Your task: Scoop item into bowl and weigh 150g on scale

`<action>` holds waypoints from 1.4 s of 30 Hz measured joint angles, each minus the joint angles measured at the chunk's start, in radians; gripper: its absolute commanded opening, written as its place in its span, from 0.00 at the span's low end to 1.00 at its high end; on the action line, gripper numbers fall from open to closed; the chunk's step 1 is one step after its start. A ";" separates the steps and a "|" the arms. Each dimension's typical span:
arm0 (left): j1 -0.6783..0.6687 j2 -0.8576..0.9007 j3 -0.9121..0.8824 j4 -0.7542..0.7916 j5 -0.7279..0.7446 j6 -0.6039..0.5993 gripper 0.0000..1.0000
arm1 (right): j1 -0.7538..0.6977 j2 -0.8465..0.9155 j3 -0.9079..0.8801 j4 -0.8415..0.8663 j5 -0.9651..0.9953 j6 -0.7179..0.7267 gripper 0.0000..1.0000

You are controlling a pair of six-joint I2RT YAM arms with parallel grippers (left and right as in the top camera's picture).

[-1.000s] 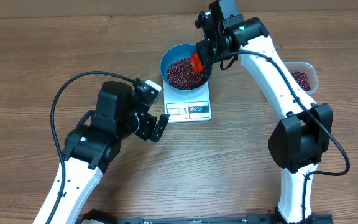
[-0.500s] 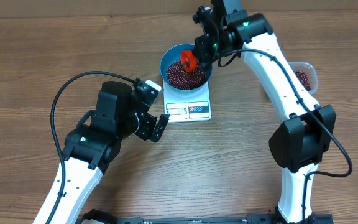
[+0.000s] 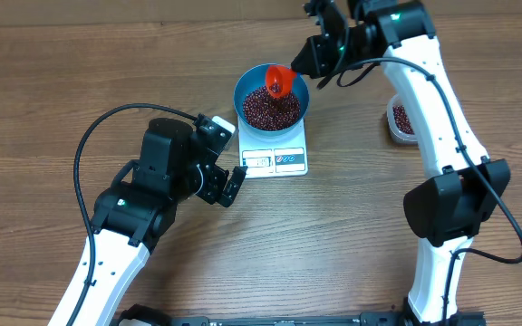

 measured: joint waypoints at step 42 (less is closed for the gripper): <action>0.000 0.000 0.000 0.000 0.000 0.000 1.00 | 0.186 -0.064 0.000 -0.026 0.455 -0.002 0.04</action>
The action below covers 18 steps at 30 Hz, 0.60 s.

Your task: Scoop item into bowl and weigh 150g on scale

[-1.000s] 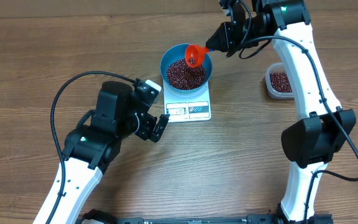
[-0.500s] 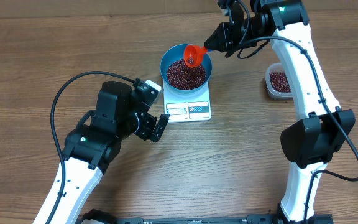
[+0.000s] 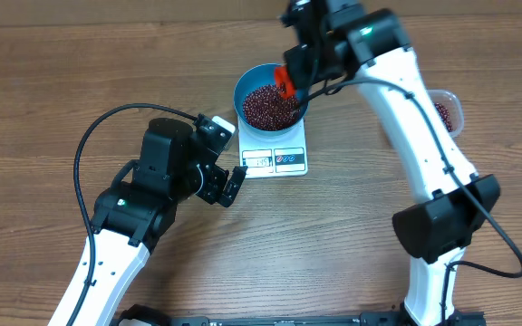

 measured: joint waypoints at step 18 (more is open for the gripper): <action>0.000 0.000 0.000 0.000 0.000 0.000 1.00 | -0.037 0.000 0.000 0.010 -0.038 -0.003 0.04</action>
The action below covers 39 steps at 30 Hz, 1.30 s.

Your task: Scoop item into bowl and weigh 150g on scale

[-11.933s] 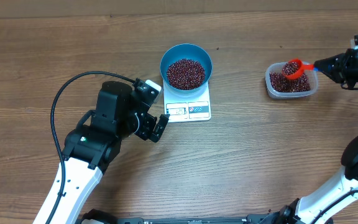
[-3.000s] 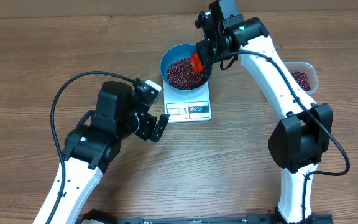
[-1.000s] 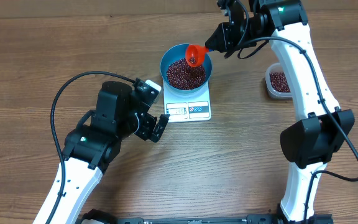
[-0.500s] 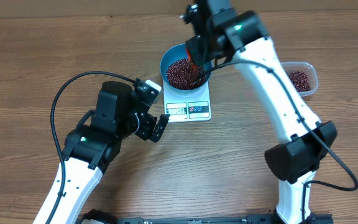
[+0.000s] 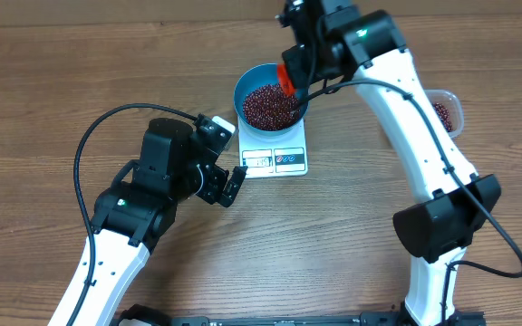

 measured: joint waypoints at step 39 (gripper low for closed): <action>0.000 0.000 0.000 0.000 0.000 0.000 1.00 | -0.235 0.000 0.000 -0.046 -0.554 -0.017 0.04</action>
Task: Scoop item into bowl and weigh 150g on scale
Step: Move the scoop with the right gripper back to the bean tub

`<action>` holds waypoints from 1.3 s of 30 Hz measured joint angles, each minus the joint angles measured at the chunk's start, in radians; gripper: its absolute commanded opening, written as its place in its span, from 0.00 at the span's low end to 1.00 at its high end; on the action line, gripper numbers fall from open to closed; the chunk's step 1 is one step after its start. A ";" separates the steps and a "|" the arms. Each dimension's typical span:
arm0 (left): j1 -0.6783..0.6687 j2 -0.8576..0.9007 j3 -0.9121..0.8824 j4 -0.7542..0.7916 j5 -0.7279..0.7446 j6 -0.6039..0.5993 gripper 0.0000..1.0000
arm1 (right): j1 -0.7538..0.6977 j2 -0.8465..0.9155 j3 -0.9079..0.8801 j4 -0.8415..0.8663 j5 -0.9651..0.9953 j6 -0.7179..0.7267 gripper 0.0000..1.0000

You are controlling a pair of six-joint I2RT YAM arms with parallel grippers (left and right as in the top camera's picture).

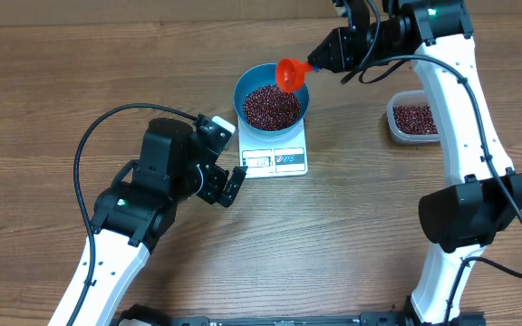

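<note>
A blue bowl [247,86] full of dark red beans [270,106] stands on a white scale [275,159] near the table's middle. My right gripper [319,63] is shut on the handle of an orange scoop [289,74], which hangs over the bowl's right rim and looks empty. My left gripper [235,184] rests on the table just left of the scale's display, its fingers slightly apart with nothing between them.
A clear tub [414,118] with more red beans stands on the wooden table to the right of the scale, under the right arm. The left arm's black cable [98,136] loops over the table at left.
My right arm has swung back to the right, uncovering the bean tub. The scoop, which was tipped on edge over the bowl's right side, now lies level and empty-looking above the rim.
The scoop first hung over the bowl with beans in it. Then the right arm stood over the bowl with the scoop turned on edge, and stayed so. Now the arm is drawn back right with the scoop level. My left arm has kept still.
</note>
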 measured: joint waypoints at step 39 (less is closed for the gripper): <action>0.000 0.000 0.000 0.000 0.000 0.000 1.00 | -0.124 -0.063 -0.037 -0.256 1.031 0.236 0.04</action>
